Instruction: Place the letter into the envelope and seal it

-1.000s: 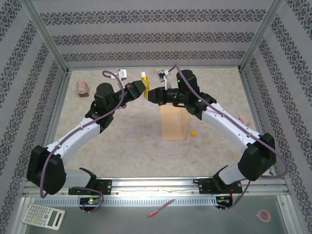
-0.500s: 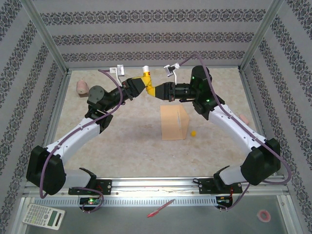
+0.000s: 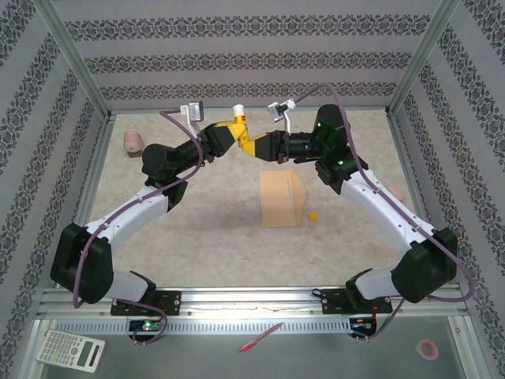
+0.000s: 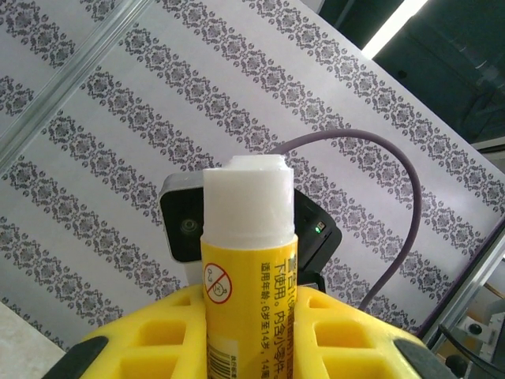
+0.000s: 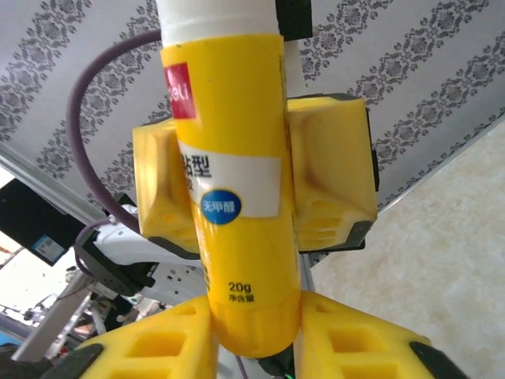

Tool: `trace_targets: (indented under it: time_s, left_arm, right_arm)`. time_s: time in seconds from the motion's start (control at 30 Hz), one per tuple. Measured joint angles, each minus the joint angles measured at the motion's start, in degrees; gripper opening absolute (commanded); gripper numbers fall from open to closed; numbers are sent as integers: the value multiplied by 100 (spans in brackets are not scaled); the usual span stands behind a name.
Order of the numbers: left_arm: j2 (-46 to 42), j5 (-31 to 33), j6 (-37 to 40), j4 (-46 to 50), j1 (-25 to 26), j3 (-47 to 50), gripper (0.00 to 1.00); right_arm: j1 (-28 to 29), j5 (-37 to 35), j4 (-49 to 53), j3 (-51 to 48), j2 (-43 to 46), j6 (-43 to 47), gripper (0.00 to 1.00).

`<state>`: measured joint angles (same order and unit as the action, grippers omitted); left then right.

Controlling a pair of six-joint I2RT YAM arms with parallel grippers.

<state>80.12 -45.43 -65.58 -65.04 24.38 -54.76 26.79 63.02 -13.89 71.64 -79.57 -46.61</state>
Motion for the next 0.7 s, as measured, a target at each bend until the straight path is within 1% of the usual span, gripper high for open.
trace_targets:
  time_s: [0.03,0.07,0.17,0.27,0.47,0.6,0.7]
  left_arm:
    - [-15,-90,63,94,2,0,0]
    - [-35,-125,129,203,4,0,0]
    - [-177,-127,466,761,7,0,0]
    - [-426,63,901,1502,7,0,0]
    - [-774,826,1574,2859,7,-11,0]
    - [-782,1386,1679,3497,4,-13,0]
    - [-782,1657,1648,3694,7,-13,0]
  right_arm:
    - [-2,-111,127,48,11,83,44]
    - [-11,-273,302,114,31,212,47]
    - [-26,-835,964,284,179,715,49]
    - [120,-1600,1790,492,378,1331,49]
    - [656,-2771,2660,632,472,2122,50]
    - [931,-3355,3027,654,313,2417,49]
    - [1121,-3733,3187,669,131,2568,48]
